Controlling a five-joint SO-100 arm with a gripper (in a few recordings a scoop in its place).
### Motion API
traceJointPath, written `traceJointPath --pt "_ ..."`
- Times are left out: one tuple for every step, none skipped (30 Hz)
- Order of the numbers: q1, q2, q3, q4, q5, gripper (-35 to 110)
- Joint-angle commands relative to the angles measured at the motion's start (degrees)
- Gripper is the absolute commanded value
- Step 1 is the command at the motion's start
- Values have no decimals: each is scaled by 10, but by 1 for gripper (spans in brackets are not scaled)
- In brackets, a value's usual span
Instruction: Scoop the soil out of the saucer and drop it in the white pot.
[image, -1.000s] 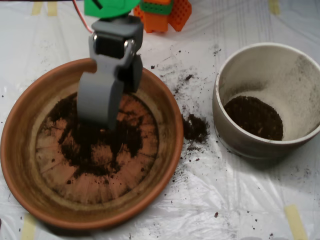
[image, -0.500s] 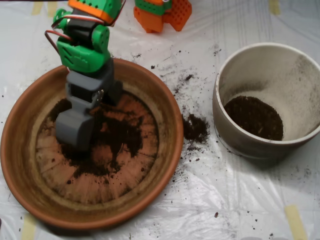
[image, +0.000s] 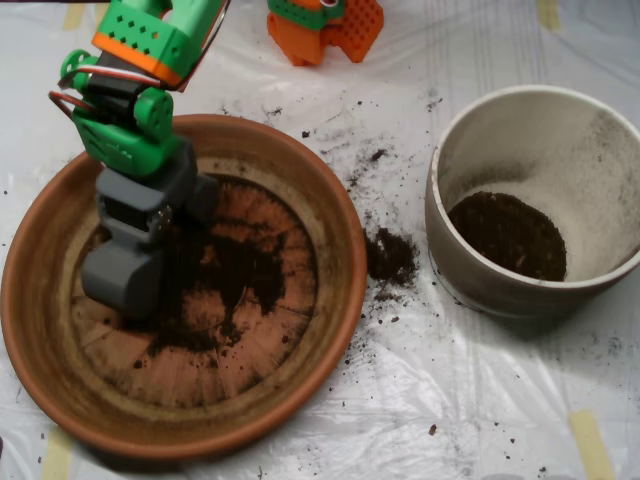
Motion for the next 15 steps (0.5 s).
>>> traceJointPath --pt "0 8 -25 13 -18 24" --pt "-1 8 -24 15 -19 21" --pt "-2 8 -22 15 -21 18" --pt "-2 9 -20 16 -21 16" --pt "-1 11 -16 16 -23 15" --pt "-2 15 -11 15 -25 14" --pt "-2 19 -5 12 -26 13" --pt "-3 27 5 6 -30 11" --pt "-4 36 16 -2 -30 9" --pt "-4 46 28 -8 -30 6" --pt "-7 56 41 -17 -31 5" --pt "-9 66 54 -26 -33 5" --pt "-11 78 69 -37 -34 5" --pt "-12 90 84 -47 -37 5" --pt "-14 103 99 -60 -39 5"
